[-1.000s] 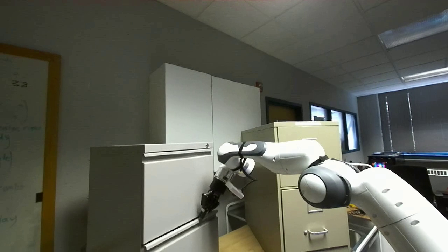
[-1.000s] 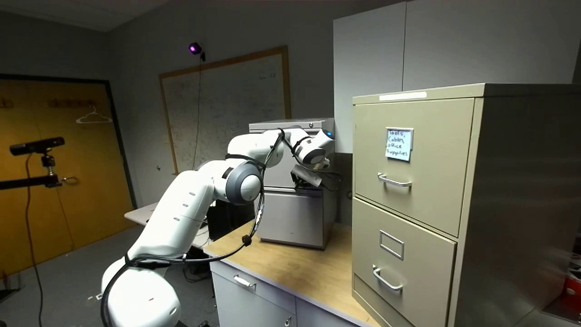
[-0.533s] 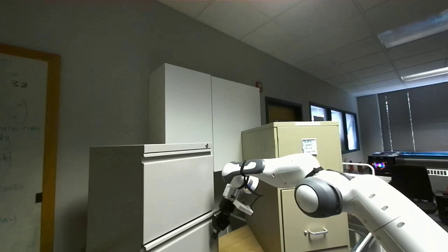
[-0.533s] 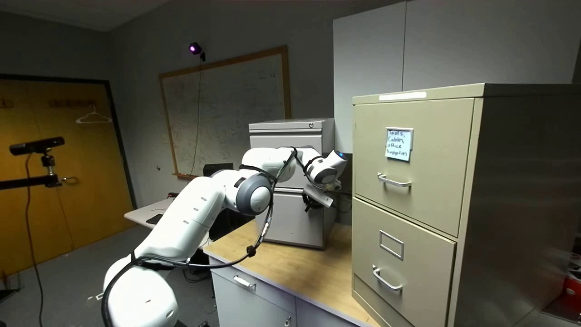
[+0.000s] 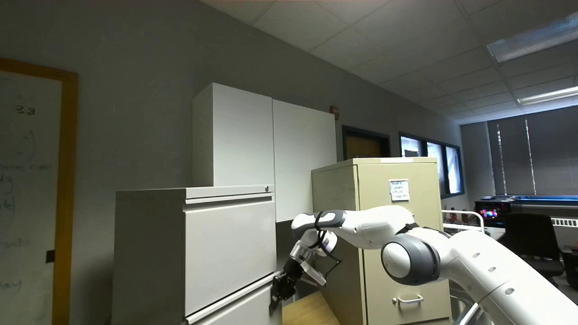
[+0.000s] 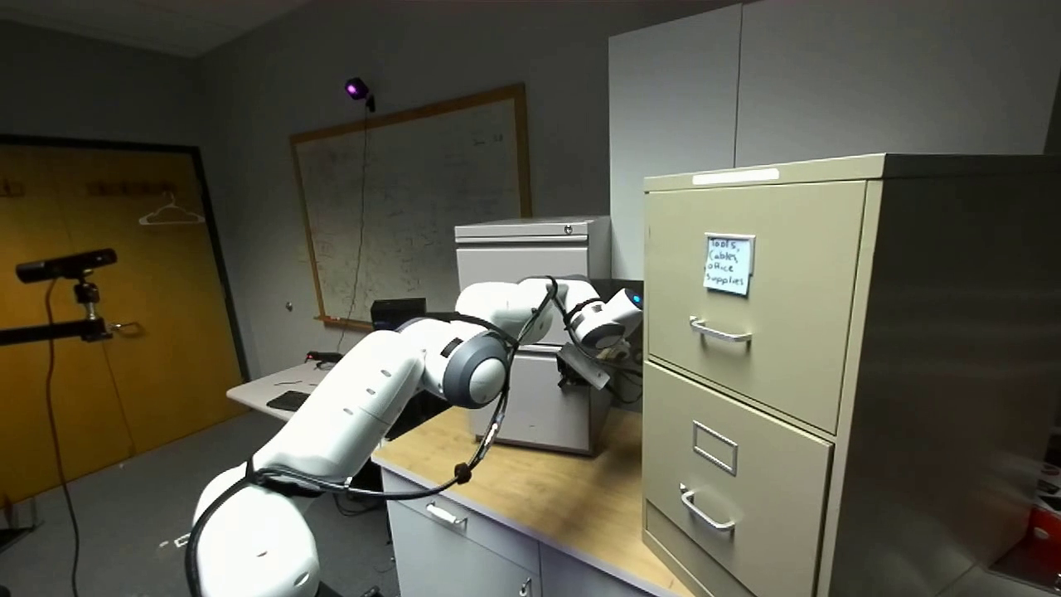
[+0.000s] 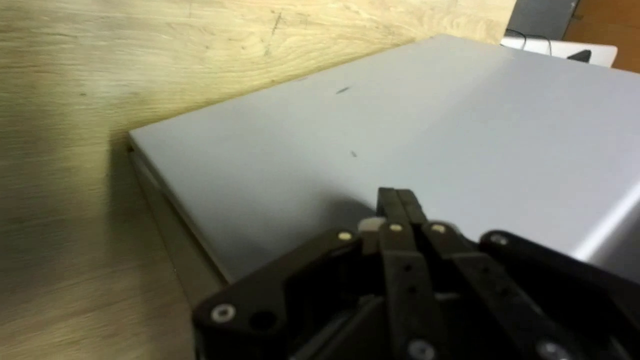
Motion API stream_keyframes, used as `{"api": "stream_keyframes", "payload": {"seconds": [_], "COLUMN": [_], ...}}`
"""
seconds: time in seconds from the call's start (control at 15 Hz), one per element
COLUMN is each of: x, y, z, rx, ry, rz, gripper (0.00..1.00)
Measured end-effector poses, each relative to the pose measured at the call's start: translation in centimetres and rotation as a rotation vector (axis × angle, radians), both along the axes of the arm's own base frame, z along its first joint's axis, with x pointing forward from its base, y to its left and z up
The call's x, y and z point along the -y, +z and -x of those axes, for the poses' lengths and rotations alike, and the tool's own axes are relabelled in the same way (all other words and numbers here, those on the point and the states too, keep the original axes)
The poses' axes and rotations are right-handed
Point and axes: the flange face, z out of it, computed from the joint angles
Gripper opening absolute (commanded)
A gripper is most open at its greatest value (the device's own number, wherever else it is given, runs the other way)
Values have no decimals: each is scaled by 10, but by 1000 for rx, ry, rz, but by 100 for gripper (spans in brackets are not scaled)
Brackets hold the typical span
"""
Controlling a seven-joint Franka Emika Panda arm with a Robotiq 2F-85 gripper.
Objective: Close the bottom drawer of the left cabinet
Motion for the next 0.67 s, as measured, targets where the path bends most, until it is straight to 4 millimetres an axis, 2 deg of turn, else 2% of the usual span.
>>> {"api": "stream_keyframes", "payload": {"seconds": [0.27,0.67], "x": [3,-4], "y": [5,14], "z": [-4,-12], "rx": [-7,-5], "ry": [-19,-26], "rz": [-62,-90], "gripper": [0,0]}}
